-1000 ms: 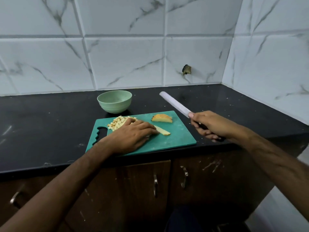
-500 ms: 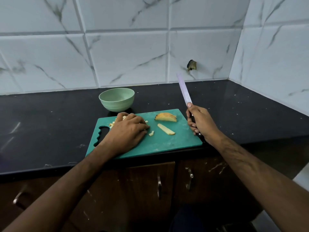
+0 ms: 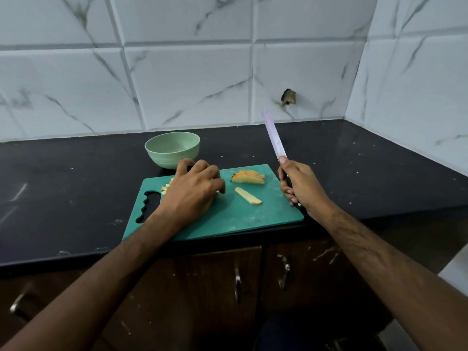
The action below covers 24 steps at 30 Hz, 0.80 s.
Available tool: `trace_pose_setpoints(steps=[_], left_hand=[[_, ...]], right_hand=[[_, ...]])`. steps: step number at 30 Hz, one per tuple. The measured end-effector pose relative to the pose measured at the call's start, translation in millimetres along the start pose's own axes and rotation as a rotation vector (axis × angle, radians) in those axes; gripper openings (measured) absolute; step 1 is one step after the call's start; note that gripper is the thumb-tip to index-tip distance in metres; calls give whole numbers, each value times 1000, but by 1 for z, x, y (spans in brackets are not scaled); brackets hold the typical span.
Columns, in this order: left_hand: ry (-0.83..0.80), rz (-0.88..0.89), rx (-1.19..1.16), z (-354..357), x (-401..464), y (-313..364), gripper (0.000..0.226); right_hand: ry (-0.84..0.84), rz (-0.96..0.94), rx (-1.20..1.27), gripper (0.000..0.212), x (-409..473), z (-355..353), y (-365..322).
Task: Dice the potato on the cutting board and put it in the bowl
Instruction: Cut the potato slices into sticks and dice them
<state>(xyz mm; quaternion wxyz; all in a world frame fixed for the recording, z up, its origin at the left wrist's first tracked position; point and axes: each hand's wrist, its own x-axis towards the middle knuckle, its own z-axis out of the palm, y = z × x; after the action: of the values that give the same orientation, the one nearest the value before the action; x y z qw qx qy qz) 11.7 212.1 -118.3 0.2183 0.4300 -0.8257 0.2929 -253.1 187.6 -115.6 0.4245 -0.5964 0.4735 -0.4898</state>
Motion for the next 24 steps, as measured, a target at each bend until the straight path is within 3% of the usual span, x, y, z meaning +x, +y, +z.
trace_pose_setpoints(steps=[4, 6, 9, 16, 24], left_hand=[[-33, 55, -104, 0, 14, 18, 12], [-173, 15, -180, 1, 21, 29, 35], [-327, -13, -93, 8, 28, 38, 58], [-206, -38, -115, 15, 40, 44, 31], [-192, -83, -143, 10, 24, 29, 21]], right_hand=[[0, -10, -9, 43, -1, 0, 0], [-2, -15, -8, 43, -1, -1, 1], [-3, -14, -4, 43, -1, -1, 1], [-5, -19, 7, 43, -1, -1, 1], [-20, -16, 17, 42, -1, -3, 2]])
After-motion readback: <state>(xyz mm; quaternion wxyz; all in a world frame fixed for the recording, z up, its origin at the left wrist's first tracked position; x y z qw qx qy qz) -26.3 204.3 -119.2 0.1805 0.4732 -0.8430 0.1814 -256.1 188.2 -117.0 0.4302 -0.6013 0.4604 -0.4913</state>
